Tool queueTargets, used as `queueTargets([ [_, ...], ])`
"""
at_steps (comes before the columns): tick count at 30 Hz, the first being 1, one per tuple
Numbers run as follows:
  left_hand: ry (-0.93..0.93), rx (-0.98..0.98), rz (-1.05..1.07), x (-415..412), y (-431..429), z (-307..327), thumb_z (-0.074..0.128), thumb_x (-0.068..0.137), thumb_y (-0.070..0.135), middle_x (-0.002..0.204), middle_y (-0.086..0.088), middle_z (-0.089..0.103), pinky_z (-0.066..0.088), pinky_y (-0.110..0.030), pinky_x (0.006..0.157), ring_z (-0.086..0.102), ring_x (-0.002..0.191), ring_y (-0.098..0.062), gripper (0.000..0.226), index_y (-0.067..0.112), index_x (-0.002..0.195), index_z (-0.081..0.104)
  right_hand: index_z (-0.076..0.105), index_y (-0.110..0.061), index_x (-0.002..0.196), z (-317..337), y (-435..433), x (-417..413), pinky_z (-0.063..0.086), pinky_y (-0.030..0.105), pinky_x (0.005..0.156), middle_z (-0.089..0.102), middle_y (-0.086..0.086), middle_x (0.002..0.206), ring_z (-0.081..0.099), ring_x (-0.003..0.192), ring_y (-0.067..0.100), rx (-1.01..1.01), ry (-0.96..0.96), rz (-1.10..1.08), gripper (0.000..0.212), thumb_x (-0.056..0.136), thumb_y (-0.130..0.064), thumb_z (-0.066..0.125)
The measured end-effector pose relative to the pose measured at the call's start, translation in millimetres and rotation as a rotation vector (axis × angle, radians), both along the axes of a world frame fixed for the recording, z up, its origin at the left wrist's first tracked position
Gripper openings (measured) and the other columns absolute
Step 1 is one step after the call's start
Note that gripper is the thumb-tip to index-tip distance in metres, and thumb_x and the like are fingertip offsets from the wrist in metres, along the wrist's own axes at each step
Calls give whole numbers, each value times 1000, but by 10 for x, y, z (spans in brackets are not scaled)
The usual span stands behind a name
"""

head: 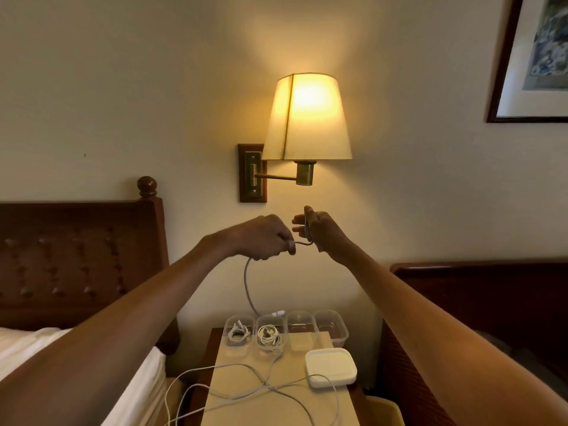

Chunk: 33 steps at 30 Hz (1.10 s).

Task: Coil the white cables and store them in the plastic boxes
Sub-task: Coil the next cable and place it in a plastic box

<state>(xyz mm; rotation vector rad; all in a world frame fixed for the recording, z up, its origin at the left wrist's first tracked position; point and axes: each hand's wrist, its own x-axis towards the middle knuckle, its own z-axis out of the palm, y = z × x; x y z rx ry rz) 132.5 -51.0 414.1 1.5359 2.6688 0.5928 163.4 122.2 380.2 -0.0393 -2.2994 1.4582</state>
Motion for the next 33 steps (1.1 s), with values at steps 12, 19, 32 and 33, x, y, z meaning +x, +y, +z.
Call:
queueTargets([
  [12, 210, 189, 22, -287, -196, 373, 73, 87, 34, 89, 3, 71, 43, -24, 66, 63, 84, -11, 21, 17, 98, 77, 62, -7, 94, -71, -149, 130, 47, 26, 71, 63, 8, 88, 58, 78, 16, -81, -143, 176, 37, 105, -25, 32],
  [19, 209, 352, 29, -338, -250, 280, 70, 90, 25, 98, 0, 72, 47, -26, 75, 62, 95, -14, 18, 14, 102, 77, 50, -6, 75, 27, -171, 207, 31, 15, 42, 48, 3, 57, 36, 41, 8, -478, -237, 471, 56, 104, -48, 26],
  [32, -148, 292, 203, -484, -361, -172, 47, 103, 13, 82, -11, 67, 49, -29, 53, 55, 57, -19, 23, 13, 113, 67, 52, -8, 83, 108, -83, 206, 38, 17, 43, 52, 4, 62, 42, 44, 10, -752, -72, 466, 36, 101, -37, 41],
  [33, -171, 271, 208, -467, -347, -194, 46, 104, 16, 81, -11, 66, 50, -28, 53, 56, 58, -19, 23, 13, 114, 66, 55, -7, 85, 114, -95, 199, 41, 18, 46, 55, 5, 64, 47, 47, 10, -751, -36, 413, 36, 101, -36, 42],
])
